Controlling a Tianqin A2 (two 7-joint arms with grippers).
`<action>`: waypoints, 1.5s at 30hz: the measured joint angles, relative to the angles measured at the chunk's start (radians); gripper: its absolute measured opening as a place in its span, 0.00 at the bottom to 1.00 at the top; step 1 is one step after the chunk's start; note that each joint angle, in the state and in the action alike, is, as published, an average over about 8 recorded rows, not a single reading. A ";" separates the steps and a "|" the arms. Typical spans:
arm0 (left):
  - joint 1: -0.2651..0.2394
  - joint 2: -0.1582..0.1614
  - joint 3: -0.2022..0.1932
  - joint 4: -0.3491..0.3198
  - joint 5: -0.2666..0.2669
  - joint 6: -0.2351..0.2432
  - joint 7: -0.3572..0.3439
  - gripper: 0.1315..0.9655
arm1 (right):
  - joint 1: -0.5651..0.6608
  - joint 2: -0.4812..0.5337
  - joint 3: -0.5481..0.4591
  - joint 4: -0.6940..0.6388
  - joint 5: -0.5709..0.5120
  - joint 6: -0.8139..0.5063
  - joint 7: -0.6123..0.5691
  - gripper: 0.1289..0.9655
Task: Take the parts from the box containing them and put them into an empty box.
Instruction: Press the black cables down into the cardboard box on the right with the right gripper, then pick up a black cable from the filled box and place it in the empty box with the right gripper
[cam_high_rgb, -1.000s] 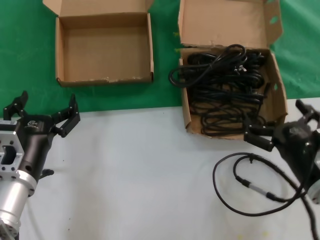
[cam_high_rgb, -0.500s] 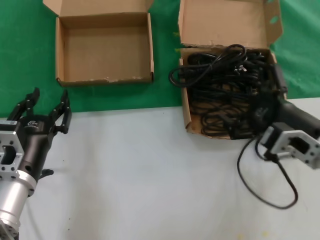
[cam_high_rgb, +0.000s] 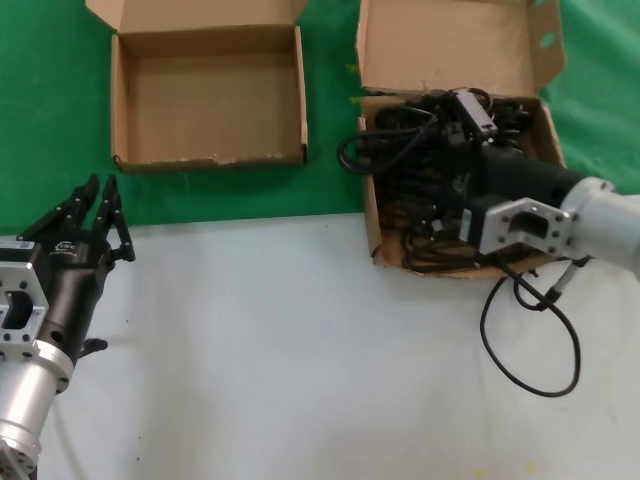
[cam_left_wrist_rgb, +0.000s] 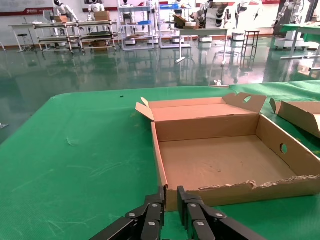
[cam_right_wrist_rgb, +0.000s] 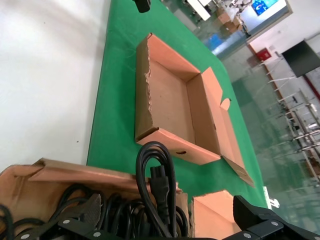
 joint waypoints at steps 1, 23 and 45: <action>0.000 0.000 0.000 0.000 0.000 0.000 0.000 0.11 | 0.017 -0.006 -0.009 -0.014 -0.010 -0.005 0.007 0.99; 0.000 0.000 0.000 0.000 0.000 0.000 0.000 0.02 | 0.101 -0.037 -0.085 -0.056 -0.171 -0.020 0.169 0.66; 0.000 0.000 0.000 0.000 0.000 0.000 0.000 0.02 | 0.111 -0.039 -0.086 -0.051 -0.248 -0.003 0.233 0.14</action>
